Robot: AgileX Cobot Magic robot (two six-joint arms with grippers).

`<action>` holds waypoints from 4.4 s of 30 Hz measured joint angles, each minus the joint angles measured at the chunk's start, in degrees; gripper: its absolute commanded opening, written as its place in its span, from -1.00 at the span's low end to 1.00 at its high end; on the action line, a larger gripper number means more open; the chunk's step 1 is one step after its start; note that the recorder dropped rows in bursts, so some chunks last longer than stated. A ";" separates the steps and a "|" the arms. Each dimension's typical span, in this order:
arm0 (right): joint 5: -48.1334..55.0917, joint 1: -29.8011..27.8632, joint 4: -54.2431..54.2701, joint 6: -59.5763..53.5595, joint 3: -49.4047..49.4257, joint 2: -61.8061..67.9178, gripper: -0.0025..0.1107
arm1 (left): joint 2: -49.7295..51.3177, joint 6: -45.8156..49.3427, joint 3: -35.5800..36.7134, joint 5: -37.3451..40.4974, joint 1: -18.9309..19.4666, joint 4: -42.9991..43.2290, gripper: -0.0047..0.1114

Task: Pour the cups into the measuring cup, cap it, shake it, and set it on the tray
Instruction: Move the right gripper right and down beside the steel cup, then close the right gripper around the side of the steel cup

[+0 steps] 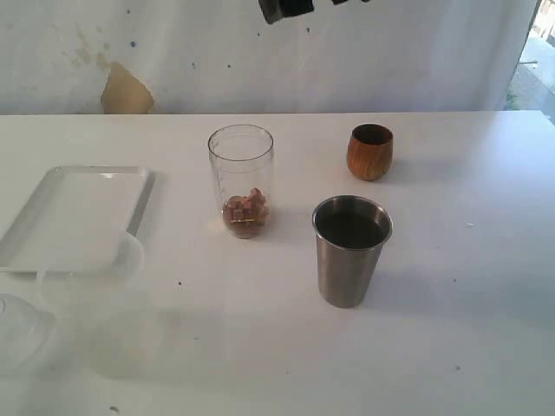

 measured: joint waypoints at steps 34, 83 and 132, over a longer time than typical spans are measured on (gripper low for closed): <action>-50.48 -0.91 -7.25 6.53 61.42 -27.01 0.90 | 0.00 0.00 0.00 0.00 0.00 0.00 -0.90; -110.22 -7.76 7.39 -3.55 81.44 11.80 0.90 | 0.00 0.00 0.00 0.00 0.00 0.00 -0.90; -114.99 -7.76 10.80 -3.86 69.58 23.29 0.90 | 0.00 0.00 0.00 0.00 0.00 0.00 -0.90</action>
